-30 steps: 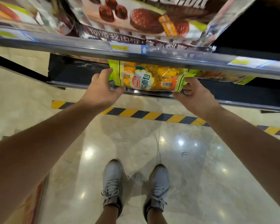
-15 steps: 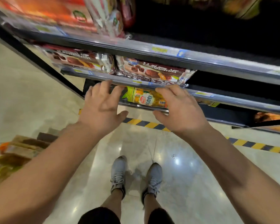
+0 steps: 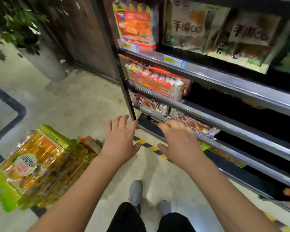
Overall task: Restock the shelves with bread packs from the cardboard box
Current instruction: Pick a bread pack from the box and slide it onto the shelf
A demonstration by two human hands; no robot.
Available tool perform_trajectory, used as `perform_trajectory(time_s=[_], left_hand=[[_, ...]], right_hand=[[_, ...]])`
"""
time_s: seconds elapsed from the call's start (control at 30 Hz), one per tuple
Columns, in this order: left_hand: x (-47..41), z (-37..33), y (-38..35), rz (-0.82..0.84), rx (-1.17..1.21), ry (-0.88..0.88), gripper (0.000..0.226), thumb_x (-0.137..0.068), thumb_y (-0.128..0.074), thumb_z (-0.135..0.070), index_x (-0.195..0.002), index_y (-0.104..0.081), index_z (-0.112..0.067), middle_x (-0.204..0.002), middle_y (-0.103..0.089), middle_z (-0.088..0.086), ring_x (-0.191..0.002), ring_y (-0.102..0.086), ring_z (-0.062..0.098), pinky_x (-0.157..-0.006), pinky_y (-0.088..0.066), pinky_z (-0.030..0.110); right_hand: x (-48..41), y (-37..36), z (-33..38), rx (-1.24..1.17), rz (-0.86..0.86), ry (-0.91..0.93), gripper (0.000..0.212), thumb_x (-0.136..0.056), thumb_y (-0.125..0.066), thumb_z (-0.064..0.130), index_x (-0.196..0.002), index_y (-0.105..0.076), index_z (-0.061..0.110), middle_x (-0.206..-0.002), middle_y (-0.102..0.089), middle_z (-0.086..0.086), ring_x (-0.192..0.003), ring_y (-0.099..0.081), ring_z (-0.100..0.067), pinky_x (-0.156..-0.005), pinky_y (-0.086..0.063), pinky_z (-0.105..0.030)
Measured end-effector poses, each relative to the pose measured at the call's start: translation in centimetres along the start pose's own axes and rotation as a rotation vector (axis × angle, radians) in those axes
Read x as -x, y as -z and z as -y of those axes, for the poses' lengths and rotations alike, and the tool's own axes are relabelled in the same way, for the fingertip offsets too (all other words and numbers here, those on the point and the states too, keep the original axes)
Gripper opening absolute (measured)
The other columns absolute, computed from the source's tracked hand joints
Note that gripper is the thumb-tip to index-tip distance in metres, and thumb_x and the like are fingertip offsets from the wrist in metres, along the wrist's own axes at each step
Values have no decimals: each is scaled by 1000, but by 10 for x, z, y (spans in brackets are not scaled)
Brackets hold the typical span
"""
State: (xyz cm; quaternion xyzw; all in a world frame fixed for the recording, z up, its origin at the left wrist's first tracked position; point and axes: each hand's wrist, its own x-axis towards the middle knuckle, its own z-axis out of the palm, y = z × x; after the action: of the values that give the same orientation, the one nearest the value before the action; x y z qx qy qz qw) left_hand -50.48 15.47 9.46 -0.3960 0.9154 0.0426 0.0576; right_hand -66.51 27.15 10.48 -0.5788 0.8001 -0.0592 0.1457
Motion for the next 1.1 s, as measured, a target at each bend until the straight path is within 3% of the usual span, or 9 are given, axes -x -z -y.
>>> perform_trajectory(time_s=[0.3,0.43,0.63,0.77,1.1], left_hand=[[113,75,24,-39,31,362,78,-85,-65,-58,-151,-37,-27,-159,-30,12,-147,-28,34,-121,-18,52],[158,123,31,-46,46,495,76,-85,-64,-58,-150,-40,-26,-158,-33,14,-146,-30,35,-122,-19,53],[217,201,24,19,73,680,83,-87,-63,-61,-155,-27,-29,-164,-20,12,-153,-16,35,-125,-12,56],[251,247,14,50,111,763,86,-88,-63,-60,-157,-23,-28,-168,-14,12,-154,-16,34,-125,-14,53],[293,341,-17,58,172,888,83,-86,-63,-63,-154,-32,-29,-162,-27,11,-150,-24,32,-123,-20,52]], right_hand=[[-6,17,109,95,39,309,56,-95,-60,45,-145,-44,25,-140,-47,-1,-133,-44,-27,-107,-37,-42],[-12,13,169,105,47,431,61,-95,-60,44,-150,-41,27,-145,-46,-1,-136,-42,-25,-108,-36,-40],[-24,-7,266,154,83,561,58,-93,-60,45,-146,-46,26,-141,-49,-2,-133,-46,-27,-107,-39,-40],[-34,-28,325,212,119,614,57,-91,-62,45,-143,-48,26,-141,-50,-3,-132,-47,-26,-106,-40,-39],[-81,-69,406,276,221,632,68,-90,-61,49,-151,-39,27,-148,-45,-6,-135,-46,-28,-109,-40,-42]])
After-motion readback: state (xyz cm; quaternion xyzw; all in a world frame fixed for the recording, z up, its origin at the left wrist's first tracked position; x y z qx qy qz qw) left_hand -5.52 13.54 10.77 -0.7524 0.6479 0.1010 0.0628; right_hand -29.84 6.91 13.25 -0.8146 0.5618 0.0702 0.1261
